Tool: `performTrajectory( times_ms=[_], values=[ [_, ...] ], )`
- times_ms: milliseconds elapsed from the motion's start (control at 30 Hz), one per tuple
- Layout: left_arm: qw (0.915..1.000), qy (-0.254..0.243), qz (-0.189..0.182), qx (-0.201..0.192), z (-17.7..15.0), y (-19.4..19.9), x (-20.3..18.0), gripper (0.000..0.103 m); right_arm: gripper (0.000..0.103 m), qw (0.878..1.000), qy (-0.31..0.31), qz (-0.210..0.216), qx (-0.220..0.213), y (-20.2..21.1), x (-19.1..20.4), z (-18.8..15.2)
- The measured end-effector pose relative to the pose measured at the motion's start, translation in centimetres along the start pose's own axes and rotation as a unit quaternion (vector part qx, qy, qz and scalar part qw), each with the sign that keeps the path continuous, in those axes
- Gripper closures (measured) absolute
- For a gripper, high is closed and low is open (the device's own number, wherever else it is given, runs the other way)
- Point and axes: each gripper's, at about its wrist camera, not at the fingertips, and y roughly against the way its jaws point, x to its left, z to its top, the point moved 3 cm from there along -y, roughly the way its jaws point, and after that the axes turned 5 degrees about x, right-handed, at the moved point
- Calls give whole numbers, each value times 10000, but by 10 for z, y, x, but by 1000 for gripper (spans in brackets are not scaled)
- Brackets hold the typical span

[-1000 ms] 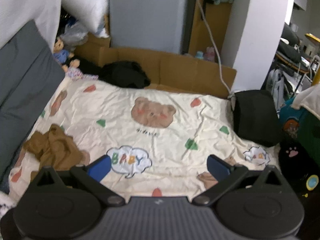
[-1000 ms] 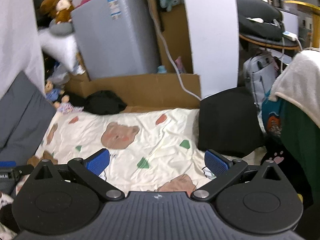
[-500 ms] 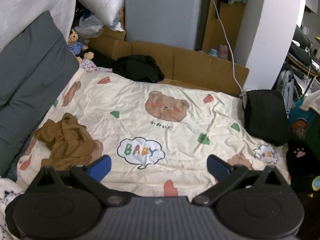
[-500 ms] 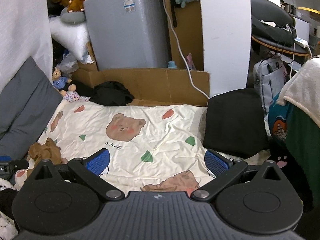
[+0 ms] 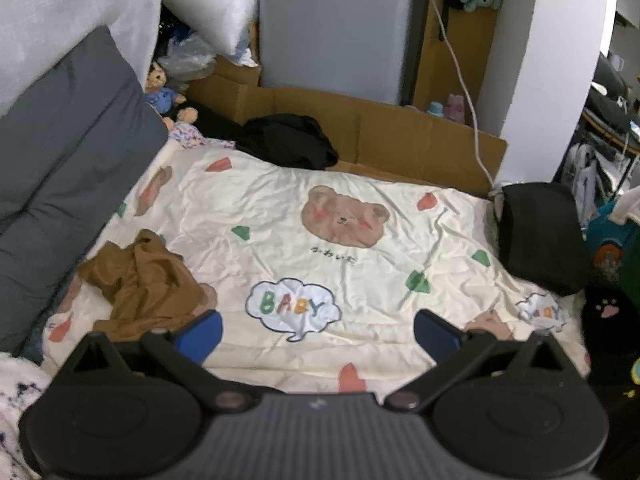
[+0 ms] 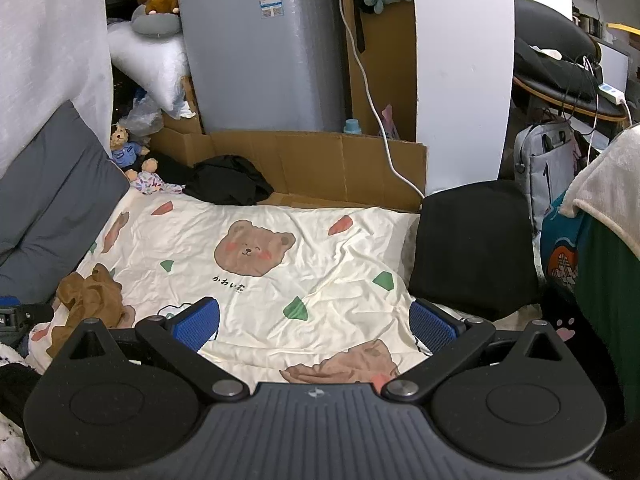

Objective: Fold clothes

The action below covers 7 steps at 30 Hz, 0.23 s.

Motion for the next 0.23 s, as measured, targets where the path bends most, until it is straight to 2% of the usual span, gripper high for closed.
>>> performTrajectory(
  times_ms=[133, 233],
  values=[
    [10000, 20, -26, 28, 3, 0, 4, 0, 0, 10000, -14, 53, -6, 2, 0, -1],
    [10000, -22, 14, 3, 1, 1, 4, 0, 0, 9998, 199, 62, 29, 2, 6, -3]
  ],
)
